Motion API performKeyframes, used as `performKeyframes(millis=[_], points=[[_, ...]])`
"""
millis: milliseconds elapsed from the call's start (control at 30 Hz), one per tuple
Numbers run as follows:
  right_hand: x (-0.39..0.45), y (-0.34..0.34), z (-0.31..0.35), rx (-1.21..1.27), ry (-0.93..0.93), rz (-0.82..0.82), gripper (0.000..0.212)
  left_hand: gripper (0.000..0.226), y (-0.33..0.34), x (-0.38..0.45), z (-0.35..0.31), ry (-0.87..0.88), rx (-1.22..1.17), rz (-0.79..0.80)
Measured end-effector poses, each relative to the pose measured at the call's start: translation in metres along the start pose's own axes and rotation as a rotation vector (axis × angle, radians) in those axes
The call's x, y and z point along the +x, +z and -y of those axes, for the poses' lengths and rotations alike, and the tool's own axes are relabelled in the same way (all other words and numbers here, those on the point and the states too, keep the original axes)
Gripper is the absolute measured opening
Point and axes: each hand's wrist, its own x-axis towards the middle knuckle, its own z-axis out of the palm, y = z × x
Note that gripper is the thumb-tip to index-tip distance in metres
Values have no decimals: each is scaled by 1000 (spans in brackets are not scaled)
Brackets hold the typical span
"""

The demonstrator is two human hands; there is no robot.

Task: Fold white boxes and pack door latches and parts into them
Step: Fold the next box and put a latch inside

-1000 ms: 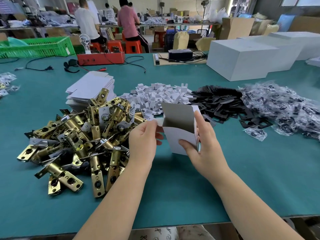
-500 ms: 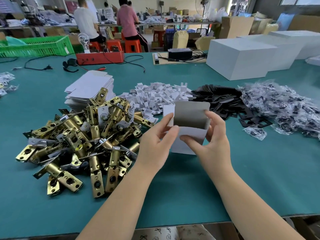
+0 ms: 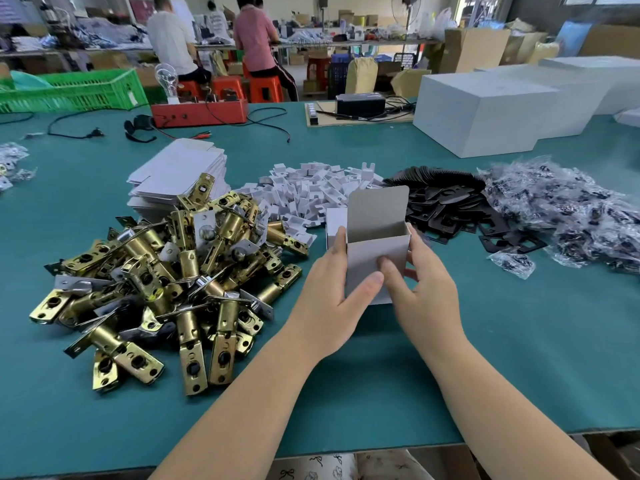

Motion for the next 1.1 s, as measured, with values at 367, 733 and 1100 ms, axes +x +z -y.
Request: performKeyframes(millis=[367, 733, 1100], points=[[-2, 1, 7, 182, -15, -21, 41, 45, -8, -7, -2, 6, -170, -429], [-2, 1, 8, 97, -235, 112, 71, 59, -18, -6, -1, 119, 35, -286], [2, 2, 8, 51, -126, 149, 85, 80, -23, -9, -2, 70, 238, -335]])
